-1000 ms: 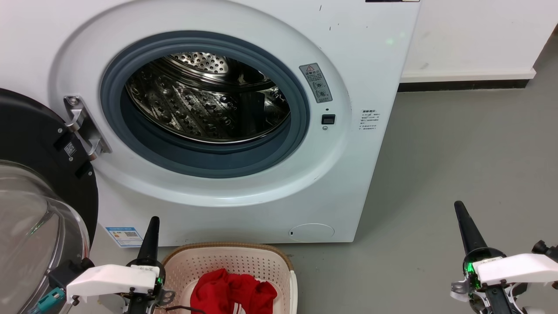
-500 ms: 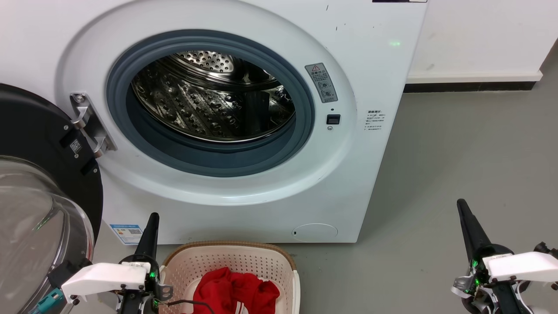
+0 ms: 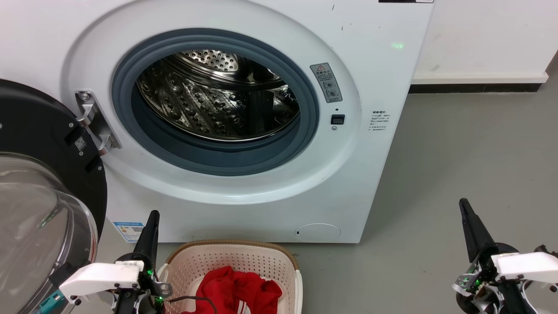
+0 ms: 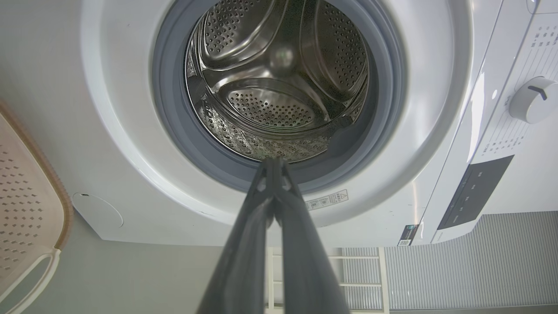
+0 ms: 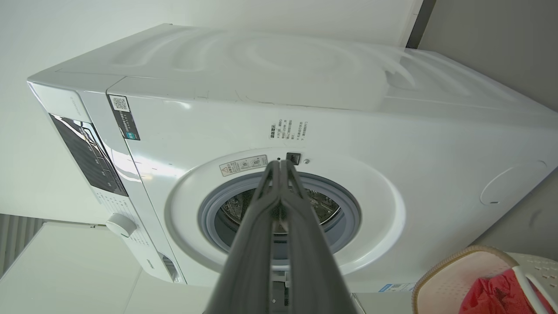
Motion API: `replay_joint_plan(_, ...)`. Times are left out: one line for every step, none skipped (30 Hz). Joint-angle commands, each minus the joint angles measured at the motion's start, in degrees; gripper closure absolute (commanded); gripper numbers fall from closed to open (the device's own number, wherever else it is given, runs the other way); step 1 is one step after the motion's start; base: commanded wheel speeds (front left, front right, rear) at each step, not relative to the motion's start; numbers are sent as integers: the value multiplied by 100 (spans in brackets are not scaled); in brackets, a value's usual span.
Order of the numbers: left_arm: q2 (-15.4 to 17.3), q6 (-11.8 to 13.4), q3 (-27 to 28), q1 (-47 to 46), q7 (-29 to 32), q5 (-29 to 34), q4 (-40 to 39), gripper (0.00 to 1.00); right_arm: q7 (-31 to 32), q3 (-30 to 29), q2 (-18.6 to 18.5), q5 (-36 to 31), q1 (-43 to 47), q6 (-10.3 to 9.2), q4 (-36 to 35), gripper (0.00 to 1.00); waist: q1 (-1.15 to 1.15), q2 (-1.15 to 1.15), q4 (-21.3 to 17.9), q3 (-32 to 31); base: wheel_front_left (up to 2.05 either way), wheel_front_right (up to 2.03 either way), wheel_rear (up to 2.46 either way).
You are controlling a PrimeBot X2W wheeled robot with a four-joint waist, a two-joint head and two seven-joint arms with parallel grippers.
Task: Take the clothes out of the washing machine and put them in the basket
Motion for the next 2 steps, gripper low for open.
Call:
replay_joint_plan(-6,-39,30,-98,36,-127,14,100,34,-25,8,150,-127,0,23,100,0,0,10,1,0,0,0)
replay_joint_plan(-7,-45,34,-103,52,-169,18,100,41,-31,9,189,-129,0,30,100,0,0,15,1,0,0,0)
